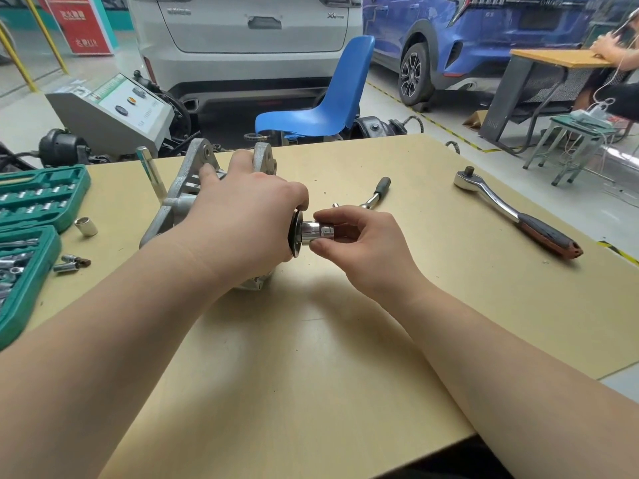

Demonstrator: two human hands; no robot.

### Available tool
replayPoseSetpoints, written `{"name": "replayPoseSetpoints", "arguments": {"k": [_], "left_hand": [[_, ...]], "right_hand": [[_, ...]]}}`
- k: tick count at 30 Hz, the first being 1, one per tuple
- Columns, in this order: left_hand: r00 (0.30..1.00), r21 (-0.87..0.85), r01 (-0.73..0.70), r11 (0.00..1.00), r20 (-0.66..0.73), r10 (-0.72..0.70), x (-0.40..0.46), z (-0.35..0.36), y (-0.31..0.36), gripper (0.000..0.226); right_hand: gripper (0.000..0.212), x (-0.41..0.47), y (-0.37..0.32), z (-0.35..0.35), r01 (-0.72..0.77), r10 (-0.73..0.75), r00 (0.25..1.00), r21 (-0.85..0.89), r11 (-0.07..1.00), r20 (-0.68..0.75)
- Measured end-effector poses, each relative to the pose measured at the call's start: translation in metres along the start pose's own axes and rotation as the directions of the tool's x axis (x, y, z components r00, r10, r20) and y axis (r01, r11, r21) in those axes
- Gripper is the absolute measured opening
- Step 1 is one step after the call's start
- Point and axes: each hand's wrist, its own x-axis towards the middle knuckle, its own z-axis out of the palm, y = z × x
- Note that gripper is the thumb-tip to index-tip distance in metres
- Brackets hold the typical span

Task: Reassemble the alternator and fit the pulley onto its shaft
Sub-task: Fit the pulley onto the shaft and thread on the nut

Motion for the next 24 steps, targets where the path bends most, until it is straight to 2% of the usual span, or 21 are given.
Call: {"name": "replayPoseSetpoints", "arguments": {"k": [6,14,17,20,22,24], "left_hand": [[1.000,0.000,0.001,1.000,0.000,-0.001,0.000,0.000,0.000,0.045],[1.000,-0.002,-0.003,1.000,-0.007,0.003,0.000,0.000,0.001,0.044],[1.000,-0.005,-0.002,1.000,-0.015,0.002,-0.001,0.000,0.001,0.043],[1.000,-0.008,-0.006,1.000,-0.022,0.006,-0.001,0.000,0.000,0.041],[1.000,-0.004,-0.007,1.000,-0.027,0.007,-0.001,0.000,0.000,0.041],[0.999,0.001,-0.009,1.000,-0.035,0.009,-0.001,0.001,0.000,0.041]], "right_hand": [[0.034,0.001,0.000,-0.002,-0.016,0.017,1.000,0.072,0.997,-0.011],[0.033,-0.001,0.001,0.006,-0.044,0.042,0.999,0.072,0.996,0.024],[0.029,-0.003,0.004,0.010,-0.193,0.192,0.981,0.257,0.947,0.030],[0.030,-0.006,0.006,0.012,-0.340,0.309,0.940,0.496,0.799,0.146],[0.031,-0.007,0.005,0.012,-0.378,0.337,0.925,0.531,0.758,0.176],[0.027,-0.007,0.005,0.012,-0.376,0.341,0.925,0.514,0.771,0.164]]}}
